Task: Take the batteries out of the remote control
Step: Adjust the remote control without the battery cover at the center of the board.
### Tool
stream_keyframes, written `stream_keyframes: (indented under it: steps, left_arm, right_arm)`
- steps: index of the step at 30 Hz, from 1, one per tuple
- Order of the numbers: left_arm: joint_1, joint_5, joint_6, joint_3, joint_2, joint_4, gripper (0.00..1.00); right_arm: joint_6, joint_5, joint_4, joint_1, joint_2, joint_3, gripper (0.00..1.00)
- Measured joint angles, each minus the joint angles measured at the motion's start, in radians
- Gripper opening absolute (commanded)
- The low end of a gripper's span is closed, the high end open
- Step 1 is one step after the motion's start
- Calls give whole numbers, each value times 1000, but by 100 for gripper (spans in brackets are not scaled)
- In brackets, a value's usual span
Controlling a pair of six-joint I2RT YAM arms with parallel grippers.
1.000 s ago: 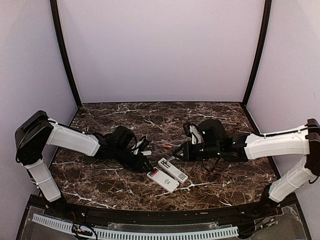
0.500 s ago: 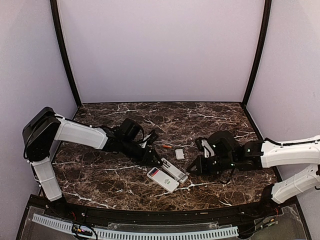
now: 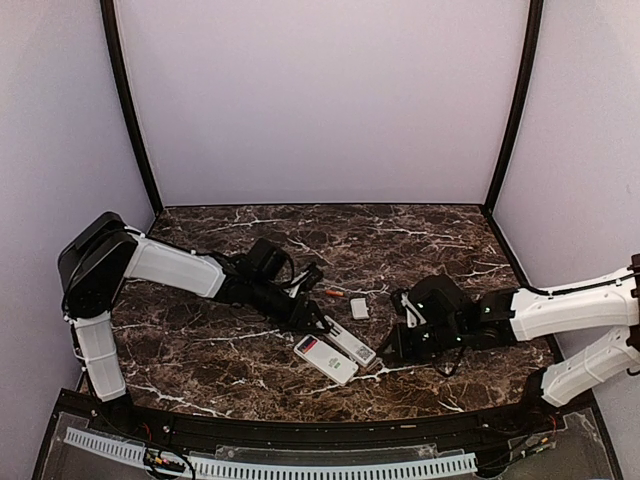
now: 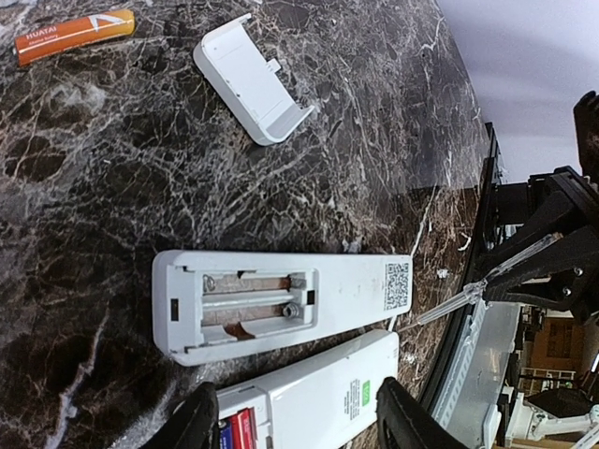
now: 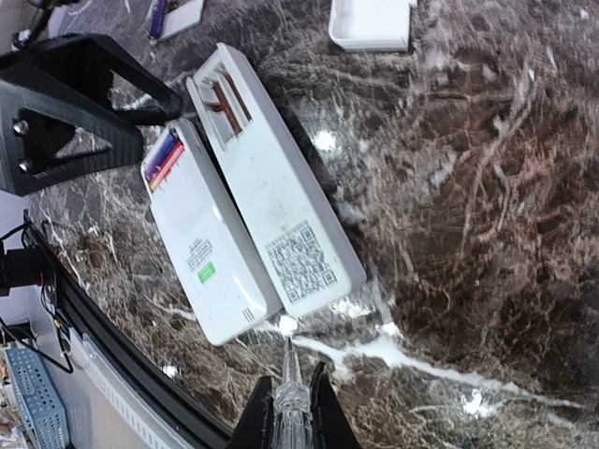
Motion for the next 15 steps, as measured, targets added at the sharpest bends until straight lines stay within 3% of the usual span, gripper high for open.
stream_keyframes:
  steps: [9,15]
  left_arm:
    - [1,-8,14,-24,15,13,57]
    - [2,-61,10,-114,-70,-19,57]
  right_arm:
    - [-48,3,98,-25,117,63,0]
    - [-92,-23,184,-63,241,158,0]
